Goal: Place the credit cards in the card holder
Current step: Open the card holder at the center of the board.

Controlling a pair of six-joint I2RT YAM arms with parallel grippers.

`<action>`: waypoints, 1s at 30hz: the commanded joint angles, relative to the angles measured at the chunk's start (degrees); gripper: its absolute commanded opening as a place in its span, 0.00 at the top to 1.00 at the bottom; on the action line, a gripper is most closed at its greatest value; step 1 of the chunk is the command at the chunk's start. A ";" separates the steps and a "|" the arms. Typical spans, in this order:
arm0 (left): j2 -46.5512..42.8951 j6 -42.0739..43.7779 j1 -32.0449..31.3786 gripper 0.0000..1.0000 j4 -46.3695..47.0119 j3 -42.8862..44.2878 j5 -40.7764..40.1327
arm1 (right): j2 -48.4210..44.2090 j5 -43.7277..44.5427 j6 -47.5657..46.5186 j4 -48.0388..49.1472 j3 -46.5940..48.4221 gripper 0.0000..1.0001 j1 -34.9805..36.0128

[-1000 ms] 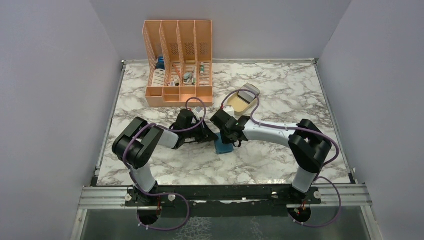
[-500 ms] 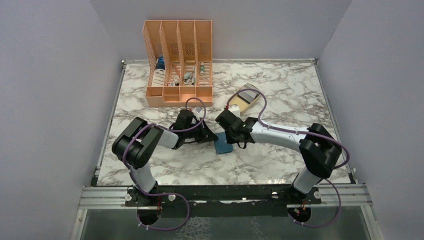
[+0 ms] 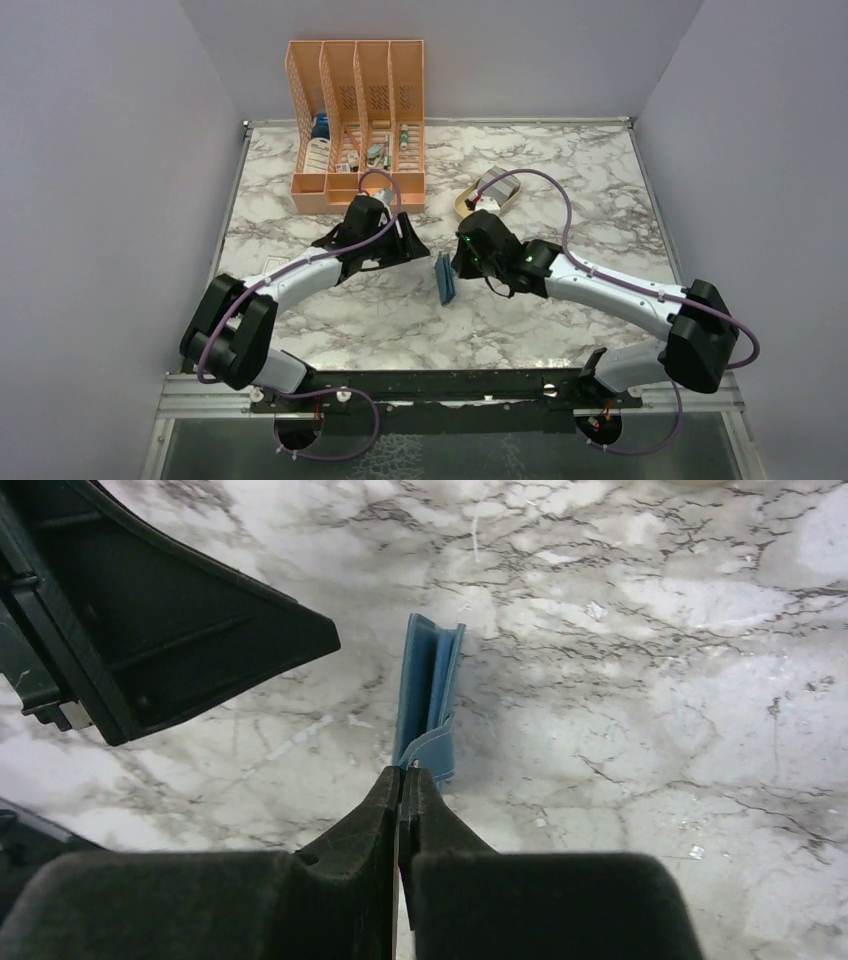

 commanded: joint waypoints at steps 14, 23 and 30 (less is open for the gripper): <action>-8.41 3.86 -0.05 0.39 -7.30 -4.12 1.36 | -4.79 0.57 3.23 4.82 -4.60 0.99 -0.14; -6.30 1.74 -0.06 0.37 -2.36 -4.96 6.63 | -6.32 1.75 3.41 4.80 -6.62 0.99 -0.13; -10.24 1.52 -0.05 0.37 -4.65 -4.77 2.41 | -6.52 -2.38 2.26 6.43 -4.10 0.99 -0.19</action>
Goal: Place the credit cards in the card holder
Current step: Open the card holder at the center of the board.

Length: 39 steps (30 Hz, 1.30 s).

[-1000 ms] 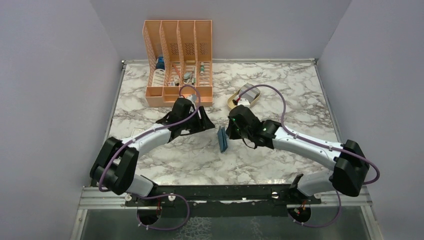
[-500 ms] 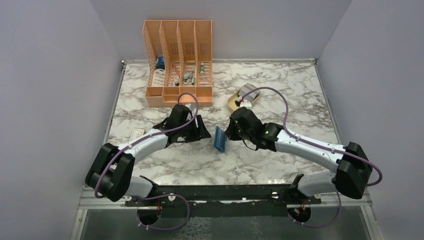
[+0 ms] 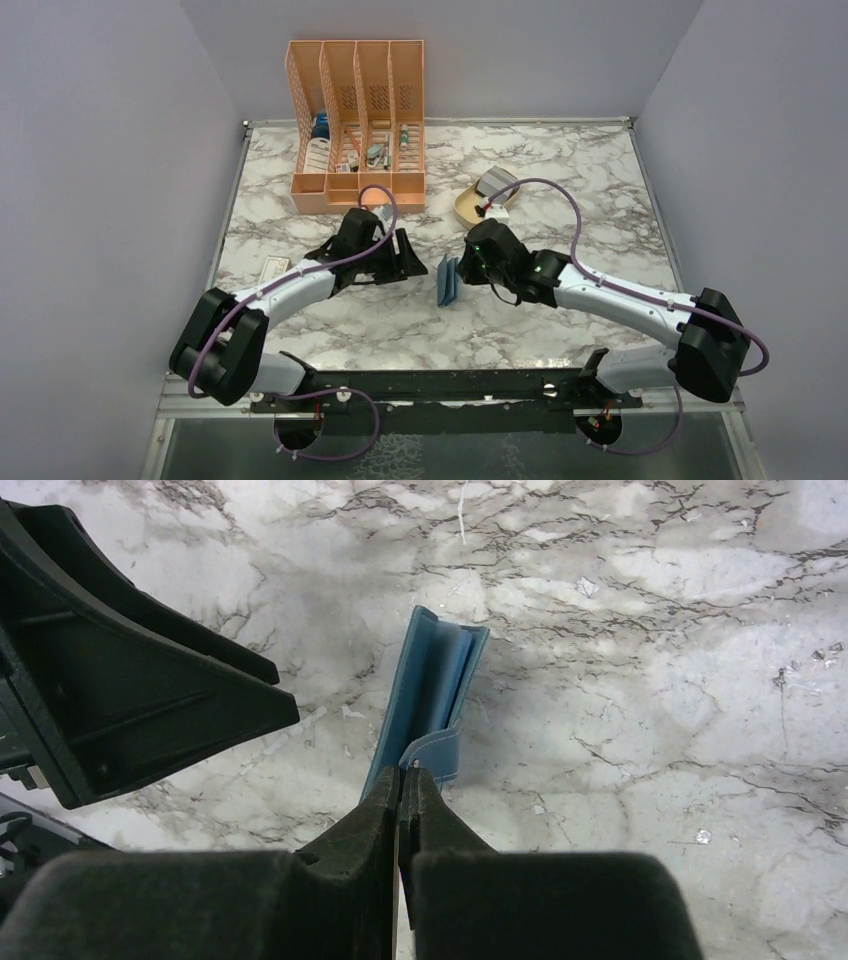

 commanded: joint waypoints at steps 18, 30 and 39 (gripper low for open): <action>-7.34 1.29 -0.03 0.31 -1.00 -0.48 -1.82 | -0.48 -1.60 -2.31 4.81 1.04 0.99 -0.20; 0.59 1.83 -0.03 0.36 1.63 -0.79 -0.16 | -1.67 2.42 -1.85 2.47 -1.50 0.99 -0.80; 2.55 1.86 -0.03 0.37 1.79 -0.84 -0.30 | -2.57 3.54 -1.37 0.84 -3.51 0.99 -4.32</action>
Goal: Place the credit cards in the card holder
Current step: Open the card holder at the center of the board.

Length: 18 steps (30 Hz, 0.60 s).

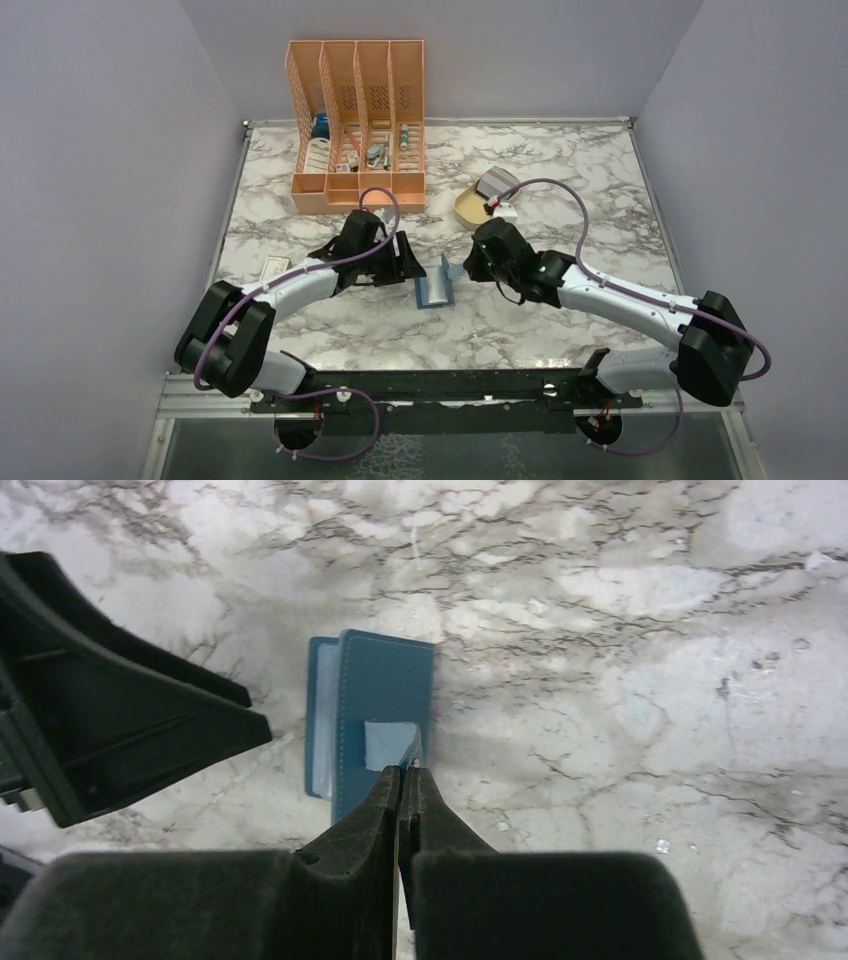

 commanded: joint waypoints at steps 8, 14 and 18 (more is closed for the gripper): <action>3.22 0.27 -0.12 0.40 3.83 -0.69 3.20 | -3.39 0.17 -0.14 -0.32 -4.26 0.99 -5.11; 5.24 -0.91 -0.45 0.42 8.11 -1.50 5.07 | -3.79 0.02 -0.05 -0.46 -4.78 0.99 -5.48; 6.21 -2.34 -0.73 0.43 12.87 -2.69 7.39 | -4.08 -0.65 -0.01 0.08 -5.24 0.99 -5.57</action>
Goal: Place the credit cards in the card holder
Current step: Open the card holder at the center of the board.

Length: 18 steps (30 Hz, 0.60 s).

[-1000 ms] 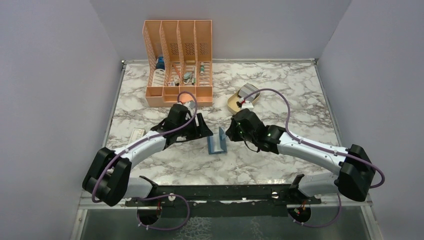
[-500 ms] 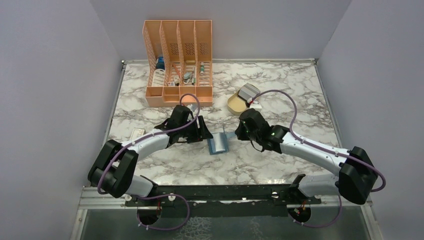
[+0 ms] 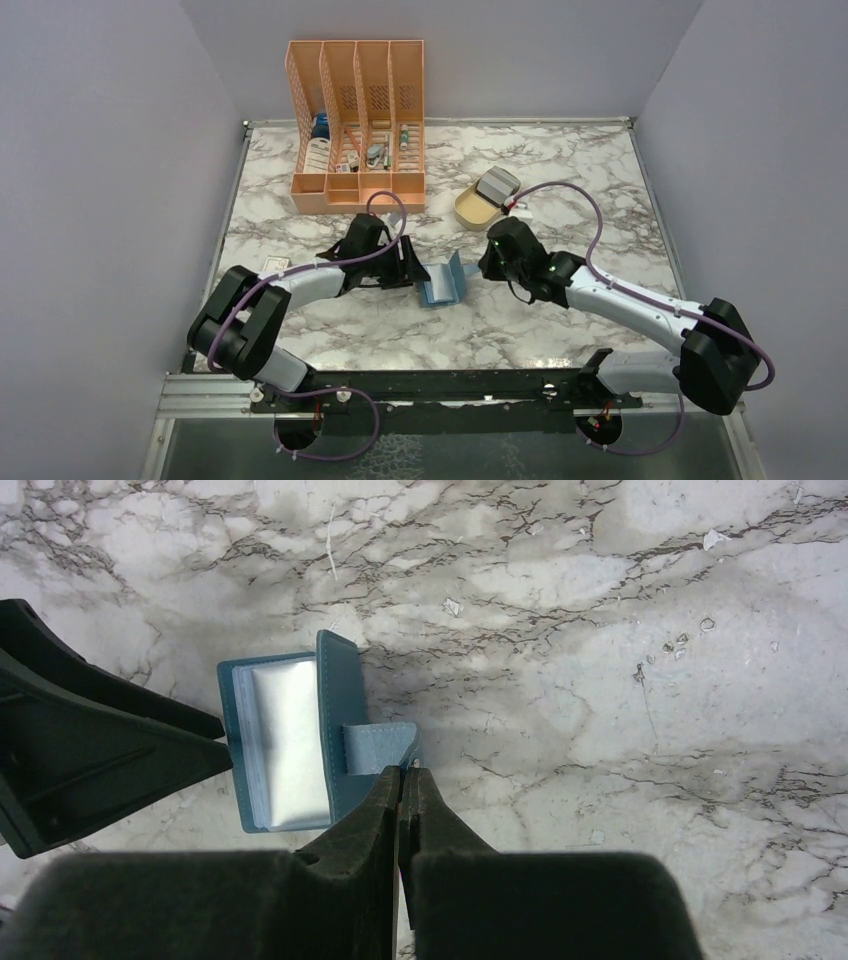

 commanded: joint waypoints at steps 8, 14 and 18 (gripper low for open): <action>3.71 -2.51 -1.02 0.47 9.41 -1.52 5.03 | -1.24 -1.16 0.60 1.12 -1.93 0.99 -0.43; 3.88 -2.98 -1.22 0.75 10.10 -0.80 5.76 | -0.03 -1.58 0.98 1.45 -2.50 0.99 -0.49; 3.65 -3.45 -1.24 0.92 10.20 -0.29 7.35 | 0.08 -2.26 0.71 2.17 -3.14 0.99 -0.57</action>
